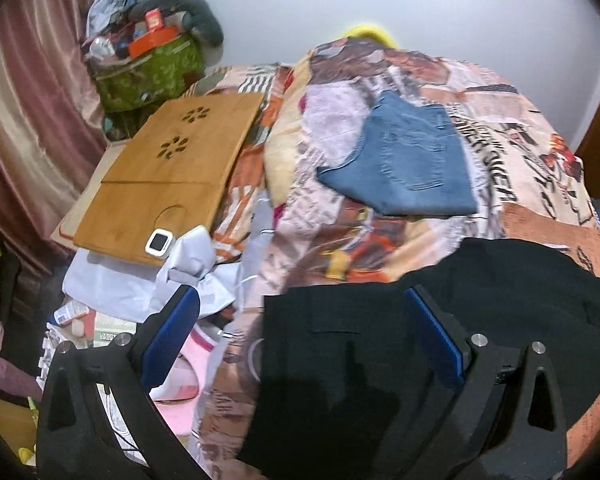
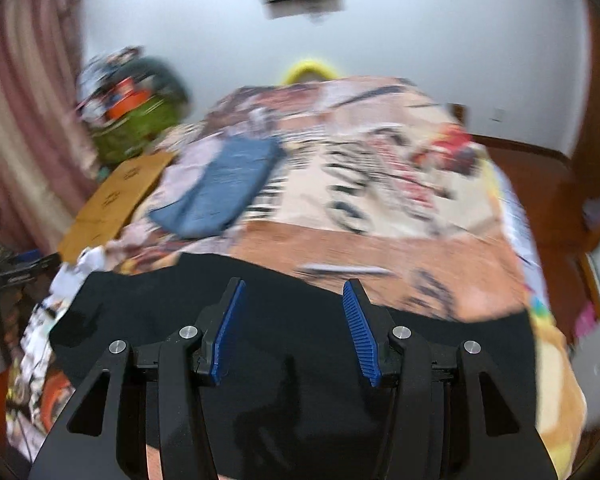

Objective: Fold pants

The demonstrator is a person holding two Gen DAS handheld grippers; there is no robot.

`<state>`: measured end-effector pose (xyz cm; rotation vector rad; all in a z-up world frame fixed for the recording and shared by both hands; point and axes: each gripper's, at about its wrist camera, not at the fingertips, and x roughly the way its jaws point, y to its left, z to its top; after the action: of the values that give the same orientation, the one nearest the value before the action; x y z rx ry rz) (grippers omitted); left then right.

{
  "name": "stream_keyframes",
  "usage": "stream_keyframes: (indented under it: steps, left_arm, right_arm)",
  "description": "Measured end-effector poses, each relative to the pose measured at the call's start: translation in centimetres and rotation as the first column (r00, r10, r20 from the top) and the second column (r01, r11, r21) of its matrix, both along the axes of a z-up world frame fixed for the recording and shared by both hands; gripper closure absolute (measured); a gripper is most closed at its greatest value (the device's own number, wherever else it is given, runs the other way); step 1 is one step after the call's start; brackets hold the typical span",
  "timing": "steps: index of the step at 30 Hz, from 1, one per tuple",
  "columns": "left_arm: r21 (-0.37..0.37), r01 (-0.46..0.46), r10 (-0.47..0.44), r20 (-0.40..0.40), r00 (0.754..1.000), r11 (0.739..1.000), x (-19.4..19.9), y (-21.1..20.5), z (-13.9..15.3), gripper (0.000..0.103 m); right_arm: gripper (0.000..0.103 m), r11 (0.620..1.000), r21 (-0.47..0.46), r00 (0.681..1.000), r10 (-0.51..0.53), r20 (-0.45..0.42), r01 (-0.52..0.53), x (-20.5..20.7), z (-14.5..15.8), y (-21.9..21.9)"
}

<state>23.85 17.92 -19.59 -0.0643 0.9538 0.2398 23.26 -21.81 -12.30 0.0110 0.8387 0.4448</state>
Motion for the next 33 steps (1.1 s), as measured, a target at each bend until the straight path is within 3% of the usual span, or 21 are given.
stream_keyframes:
  steps: [8, 11, 13, 19, 24, 27, 29, 31, 33]
  left_arm:
    - [-0.022, -0.021, 0.02, -0.06, 0.998, 1.0, 1.5, 3.2, -3.3, 0.001]
    - [-0.025, -0.007, 0.005, -0.086, 0.996, 1.0, 2.1, 3.2, -4.8, 0.001]
    - [-0.024, 0.014, -0.017, -0.109, 0.994, 1.0, 2.6, 2.8, -5.9, 0.009]
    - [-0.083, 0.073, -0.088, -0.185, 0.979, 0.994, 4.2, 1.7, -8.9, 0.018]
    - [-0.139, 0.142, -0.17, -0.218, 0.961, 0.98, 4.4, 0.5, -10.1, 0.018]
    - [-0.135, 0.169, -0.197, -0.239, 0.951, 0.976, 4.4, -0.3, -11.0, 0.018]
    - [-0.144, 0.167, -0.197, -0.23, 0.953, 0.975, 4.4, -0.3, -11.1, 0.023]
    - [-0.151, 0.154, -0.184, -0.21, 0.96, 0.976, 4.2, -0.1, -10.7, 0.036]
    - [-0.137, 0.168, -0.194, -0.203, 0.96, 0.976, 3.9, -0.3, -10.5, 0.042]
  right_arm:
    - [0.055, 0.97, -0.089, 0.974, 0.225, -0.01, -0.225, 3.3, -1.0, 9.3]
    - [0.043, 0.955, -0.108, 0.961, 0.274, -0.021, -0.275, 4.4, -1.9, 11.6]
    - [0.043, 0.945, -0.129, 0.954, 0.298, -0.031, -0.299, 5.1, -2.8, 13.2]
    - [0.043, 0.923, -0.134, 0.928, 0.339, -0.153, -0.36, 7.8, -6.6, 16.3]
    - [0.043, 0.916, -0.123, 0.903, 0.342, -0.26, -0.382, 10.9, -9.5, 18.4]
    - [0.043, 0.914, -0.099, 0.878, 0.343, -0.333, -0.394, 12.3, -11.3, 19.4]
    - [0.043, 0.909, -0.083, 0.861, 0.354, -0.366, -0.409, 12.6, -12.1, 19.7]
    - [0.043, 0.9, -0.082, 0.846, 0.366, -0.387, -0.427, 12.5, -12.8, 20.2]
    - [0.051, 0.894, -0.086, 0.834, 0.371, -0.407, -0.44, 12.4, -13.5, 20.5]
